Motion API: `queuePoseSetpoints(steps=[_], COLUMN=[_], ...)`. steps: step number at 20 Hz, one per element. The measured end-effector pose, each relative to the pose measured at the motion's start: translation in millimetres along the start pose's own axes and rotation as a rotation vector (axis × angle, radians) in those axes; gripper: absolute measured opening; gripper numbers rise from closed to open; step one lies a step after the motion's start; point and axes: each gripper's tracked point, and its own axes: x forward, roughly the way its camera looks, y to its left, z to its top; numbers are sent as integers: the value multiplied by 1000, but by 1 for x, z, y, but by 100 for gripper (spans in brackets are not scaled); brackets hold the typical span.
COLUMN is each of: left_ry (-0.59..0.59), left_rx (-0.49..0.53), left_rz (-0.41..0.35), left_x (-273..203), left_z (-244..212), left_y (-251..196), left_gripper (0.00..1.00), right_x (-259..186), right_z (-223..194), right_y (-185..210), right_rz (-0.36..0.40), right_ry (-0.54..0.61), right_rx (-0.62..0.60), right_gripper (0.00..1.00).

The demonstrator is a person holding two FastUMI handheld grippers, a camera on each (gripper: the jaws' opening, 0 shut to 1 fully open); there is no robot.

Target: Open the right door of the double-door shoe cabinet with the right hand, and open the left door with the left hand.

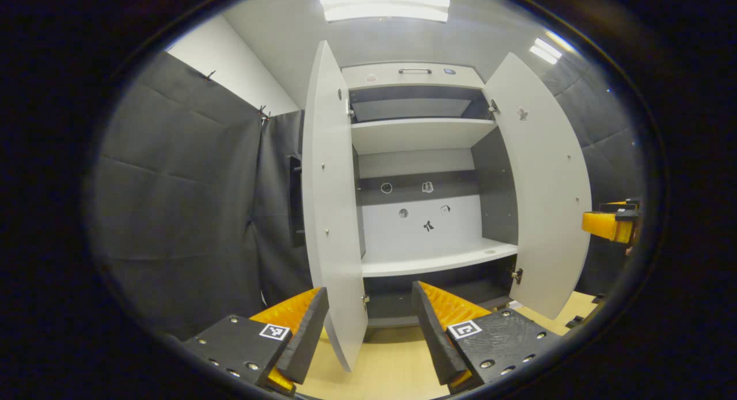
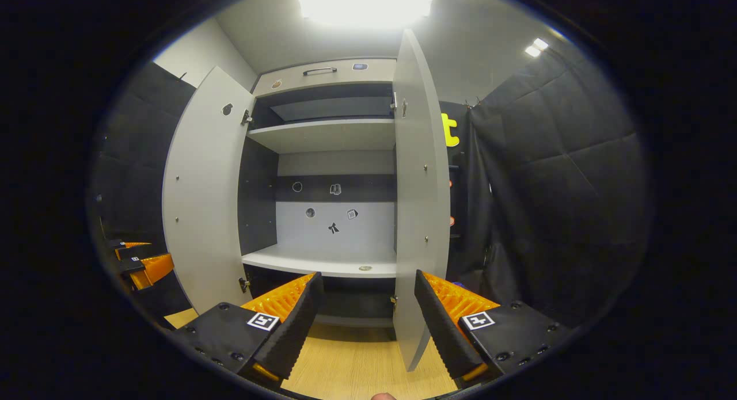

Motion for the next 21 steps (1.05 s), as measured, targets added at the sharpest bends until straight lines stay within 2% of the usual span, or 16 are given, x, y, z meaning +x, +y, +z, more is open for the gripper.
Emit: queuePoseSetpoints(steps=[1, 4, 14, 15, 16, 21], left_ry=[-8, -14, -7, -6, -6, -3], left_rx=[8, 29, -45, -45, -41, -28], left_rz=[6, 15, 11, 20, 30, 37], left_x=[0, -1, -2, -2, -2, -2], left_z=[2, 5, 2, 1, 1, 2], left_y=[1, 1, 2, 5, 7, 8], left_gripper=[84, 84, 84, 84, 84, 84], right_x=[1, 0, 1, 1, 1, 2], right_z=[0, -1, -1, -1, -2, 1], right_y=[-1, -1, 0, 0, 0, -1], right_rz=[-1, -2, 5, 8, 8, 6], right_ry=[1, 2, 8, 10, 12, 5], right_rx=[-2, -8, -3, 1, 1, -6], right_gripper=[99, 99, 99, 96, 99, 99])
